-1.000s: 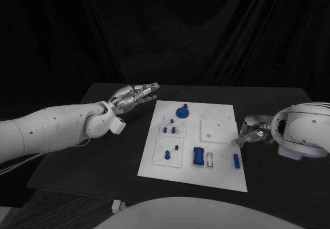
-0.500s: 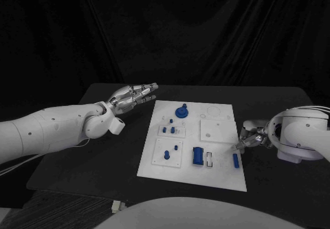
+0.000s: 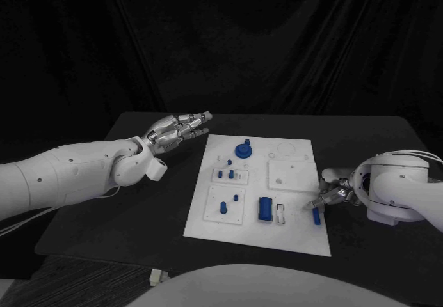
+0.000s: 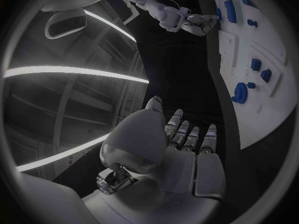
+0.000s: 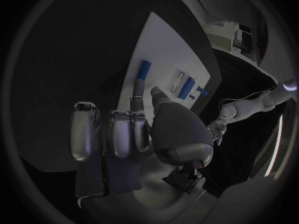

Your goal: Assemble the parts on the task board

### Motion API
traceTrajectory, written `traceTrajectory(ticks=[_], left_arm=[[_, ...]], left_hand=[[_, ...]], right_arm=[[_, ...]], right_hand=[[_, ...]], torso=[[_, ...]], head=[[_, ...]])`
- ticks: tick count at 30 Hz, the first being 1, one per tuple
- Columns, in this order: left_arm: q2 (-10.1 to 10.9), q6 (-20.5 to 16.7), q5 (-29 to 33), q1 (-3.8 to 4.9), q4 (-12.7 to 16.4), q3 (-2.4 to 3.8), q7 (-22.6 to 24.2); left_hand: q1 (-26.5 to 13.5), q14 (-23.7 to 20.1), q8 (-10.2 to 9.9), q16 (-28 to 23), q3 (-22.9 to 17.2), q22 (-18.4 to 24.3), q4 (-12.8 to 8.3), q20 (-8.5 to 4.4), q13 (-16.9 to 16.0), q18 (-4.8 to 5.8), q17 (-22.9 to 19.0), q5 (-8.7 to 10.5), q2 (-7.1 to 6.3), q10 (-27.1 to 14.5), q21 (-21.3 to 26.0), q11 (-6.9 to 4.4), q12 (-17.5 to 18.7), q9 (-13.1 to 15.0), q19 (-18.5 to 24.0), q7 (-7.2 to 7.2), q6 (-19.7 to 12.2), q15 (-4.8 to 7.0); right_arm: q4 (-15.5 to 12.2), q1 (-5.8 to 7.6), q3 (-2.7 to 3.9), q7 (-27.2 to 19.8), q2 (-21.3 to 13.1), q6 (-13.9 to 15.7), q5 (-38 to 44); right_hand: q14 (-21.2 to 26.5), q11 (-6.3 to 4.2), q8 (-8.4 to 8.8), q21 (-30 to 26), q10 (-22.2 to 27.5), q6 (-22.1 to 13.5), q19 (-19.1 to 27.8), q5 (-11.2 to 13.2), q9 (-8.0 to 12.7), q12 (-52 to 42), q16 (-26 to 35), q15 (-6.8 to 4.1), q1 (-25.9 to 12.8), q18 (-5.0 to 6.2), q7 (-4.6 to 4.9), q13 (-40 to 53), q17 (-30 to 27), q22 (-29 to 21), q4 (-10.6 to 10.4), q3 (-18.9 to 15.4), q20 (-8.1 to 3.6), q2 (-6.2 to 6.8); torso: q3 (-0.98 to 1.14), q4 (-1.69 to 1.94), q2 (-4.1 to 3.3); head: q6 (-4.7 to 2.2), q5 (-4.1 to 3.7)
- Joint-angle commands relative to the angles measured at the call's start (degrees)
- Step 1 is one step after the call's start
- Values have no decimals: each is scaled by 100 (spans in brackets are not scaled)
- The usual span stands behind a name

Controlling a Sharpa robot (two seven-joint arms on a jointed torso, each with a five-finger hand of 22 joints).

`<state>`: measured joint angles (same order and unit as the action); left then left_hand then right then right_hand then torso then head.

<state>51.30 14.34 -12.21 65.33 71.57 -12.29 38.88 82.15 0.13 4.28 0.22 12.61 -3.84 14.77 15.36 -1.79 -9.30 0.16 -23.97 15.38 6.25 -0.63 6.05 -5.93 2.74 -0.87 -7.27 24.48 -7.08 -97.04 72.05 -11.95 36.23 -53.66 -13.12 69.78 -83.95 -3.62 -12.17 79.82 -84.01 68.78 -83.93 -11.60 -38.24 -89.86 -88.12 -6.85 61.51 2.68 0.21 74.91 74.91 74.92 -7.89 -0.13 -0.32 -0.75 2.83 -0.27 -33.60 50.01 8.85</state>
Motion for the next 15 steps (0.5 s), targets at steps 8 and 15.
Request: traceTrajectory(ticks=[8,15], left_arm=[[-10,66,41,-14,9,6,118],[-4,69,41,-19,13,6,113]], left_hand=[[53,52,21,5,-29,-1,-21,11,-10,-116,8,-35,-5,49,-19,-4,-41,9,-12,3,39,-2],[53,52,21,5,-29,-1,-21,11,-10,-116,8,-35,-5,49,-19,-4,-41,9,-12,3,39,-2]], right_arm=[[34,-95,2,119,43,-176,428],[43,-149,2,123,73,-248,509]], right_hand=[[-492,13,113,-47,-599,-126,-163,-192,1,-14,67,12,46,-10,18,1509,912,1164,131,75,2,-13],[-459,23,218,-107,-599,-213,-142,-504,41,-14,146,23,139,4,44,1509,733,1145,269,178,16,15]], torso=[[0,0,1],[0,-1,0]], head=[[-1,-13],[-1,-5]])
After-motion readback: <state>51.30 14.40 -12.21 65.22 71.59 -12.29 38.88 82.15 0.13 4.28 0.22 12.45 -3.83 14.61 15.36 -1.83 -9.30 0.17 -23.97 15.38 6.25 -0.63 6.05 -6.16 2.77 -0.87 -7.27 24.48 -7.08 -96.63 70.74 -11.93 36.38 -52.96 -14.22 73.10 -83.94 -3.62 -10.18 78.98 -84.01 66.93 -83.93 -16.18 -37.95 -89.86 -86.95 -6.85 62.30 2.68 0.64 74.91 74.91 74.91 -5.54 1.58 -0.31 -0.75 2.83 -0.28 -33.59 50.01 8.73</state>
